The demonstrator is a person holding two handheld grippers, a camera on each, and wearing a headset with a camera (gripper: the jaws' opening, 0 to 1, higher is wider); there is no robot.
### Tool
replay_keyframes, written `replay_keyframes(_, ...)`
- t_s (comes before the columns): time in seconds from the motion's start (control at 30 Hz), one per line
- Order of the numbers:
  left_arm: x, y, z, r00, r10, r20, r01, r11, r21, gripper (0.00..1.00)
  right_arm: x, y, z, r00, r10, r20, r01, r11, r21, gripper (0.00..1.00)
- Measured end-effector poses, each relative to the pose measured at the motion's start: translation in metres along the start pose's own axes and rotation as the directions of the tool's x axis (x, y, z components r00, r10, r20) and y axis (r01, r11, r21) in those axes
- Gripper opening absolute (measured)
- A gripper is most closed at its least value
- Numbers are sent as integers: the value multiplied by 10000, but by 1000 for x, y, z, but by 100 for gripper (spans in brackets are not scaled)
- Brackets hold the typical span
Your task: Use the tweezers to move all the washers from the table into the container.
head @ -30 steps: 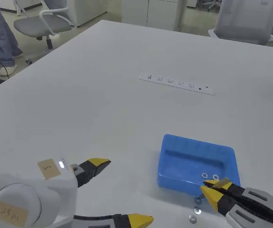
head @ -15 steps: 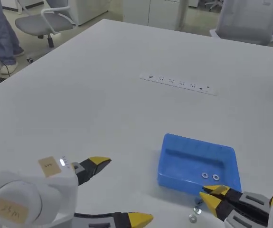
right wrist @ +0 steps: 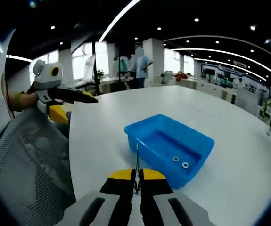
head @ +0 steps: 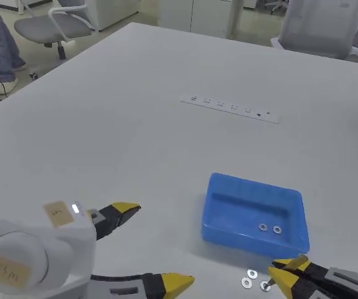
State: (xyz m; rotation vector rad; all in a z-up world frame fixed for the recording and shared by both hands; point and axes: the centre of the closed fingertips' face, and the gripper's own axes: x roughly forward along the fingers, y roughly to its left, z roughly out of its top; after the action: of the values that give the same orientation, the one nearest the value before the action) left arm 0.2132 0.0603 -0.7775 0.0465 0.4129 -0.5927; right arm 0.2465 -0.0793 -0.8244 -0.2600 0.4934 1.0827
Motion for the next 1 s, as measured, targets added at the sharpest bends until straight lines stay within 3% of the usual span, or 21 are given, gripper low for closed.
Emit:
replay_keyframes(0.17, 0, -1, -1, 10000, -44, -58, 44, 10000, -1, 77, -3, 5, -1, 9999, 108, -60, -107, 9996, 247, 1)
replay_keyframes(0.4, 0, 0, -2, 10000, -25, -77, 25, 10000, -16, 77, -7, 0, 5, 9987, 25, 514, -90, 9919, 1266, 3)
replay_keyframes(0.7, 0, -1, -2, 9999, -48, -106, 48, 10000, -23, 77, -5, 6, 1, 9992, 211, 342, -246, 9941, 1056, 3)
replay_keyframes(0.8, 1, -1, -3, 9999, -53, -114, 53, 10000, -2, 77, -4, 9, -3, 9994, 327, -61, -324, 9982, 499, 3)
replay_keyframes(1.0, 1, -1, -3, 9999, -64, -115, 64, 10000, 4, 77, -2, 14, 0, 9993, 377, 35, -377, 9993, 55, 2)
